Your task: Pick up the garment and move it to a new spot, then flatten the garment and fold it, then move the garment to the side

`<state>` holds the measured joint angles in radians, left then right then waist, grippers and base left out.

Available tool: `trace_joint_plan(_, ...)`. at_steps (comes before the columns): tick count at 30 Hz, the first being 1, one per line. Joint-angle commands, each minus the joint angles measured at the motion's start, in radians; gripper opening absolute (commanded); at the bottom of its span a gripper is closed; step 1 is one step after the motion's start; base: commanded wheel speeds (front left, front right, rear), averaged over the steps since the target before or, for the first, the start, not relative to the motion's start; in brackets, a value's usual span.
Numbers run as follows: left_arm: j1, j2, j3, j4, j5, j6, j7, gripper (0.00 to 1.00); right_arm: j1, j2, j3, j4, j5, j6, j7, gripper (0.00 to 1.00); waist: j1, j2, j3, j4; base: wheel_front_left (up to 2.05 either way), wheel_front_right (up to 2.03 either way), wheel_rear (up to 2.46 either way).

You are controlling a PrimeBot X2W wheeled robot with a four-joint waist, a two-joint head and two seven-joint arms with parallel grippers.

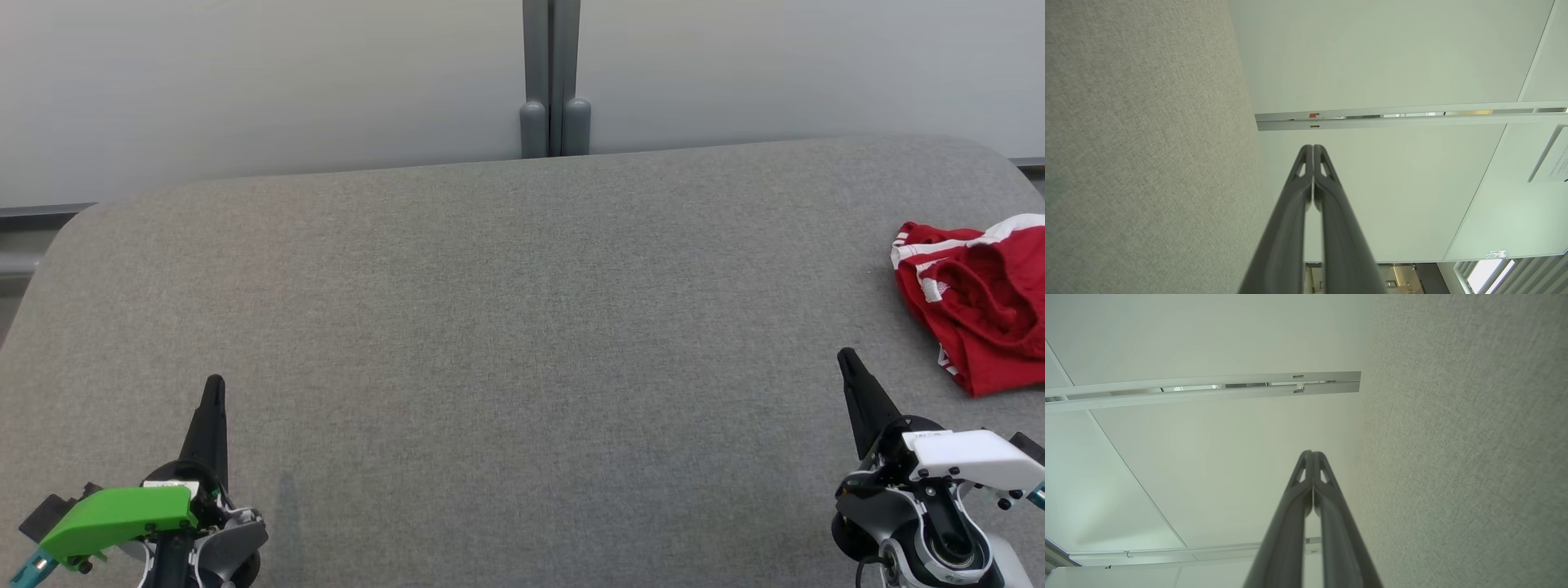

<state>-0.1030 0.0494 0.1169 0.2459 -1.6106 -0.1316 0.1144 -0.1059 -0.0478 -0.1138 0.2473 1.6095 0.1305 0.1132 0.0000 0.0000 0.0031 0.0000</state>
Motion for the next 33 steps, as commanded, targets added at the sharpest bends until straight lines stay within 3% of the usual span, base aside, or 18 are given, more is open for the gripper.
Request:
trace_joint_plan(1, -0.011, 0.0, 0.002, -0.002, -0.003, -0.002, 0.004, 0.0, -0.006, -0.005, -0.002, -0.005, 0.007, 0.0, 0.004, 0.0, 0.0, 0.0, 0.0, 0.0, 0.0, 0.0, 0.0)
trace_joint_plan(33, -0.011, 0.0, 0.001, -0.002, -0.003, -0.002, 0.003, 0.0, -0.006, -0.005, -0.002, -0.005, 0.007, 0.0, 0.004, 0.0, 0.0, 0.0, 0.0, 0.0, 0.0, 0.0, 0.0)
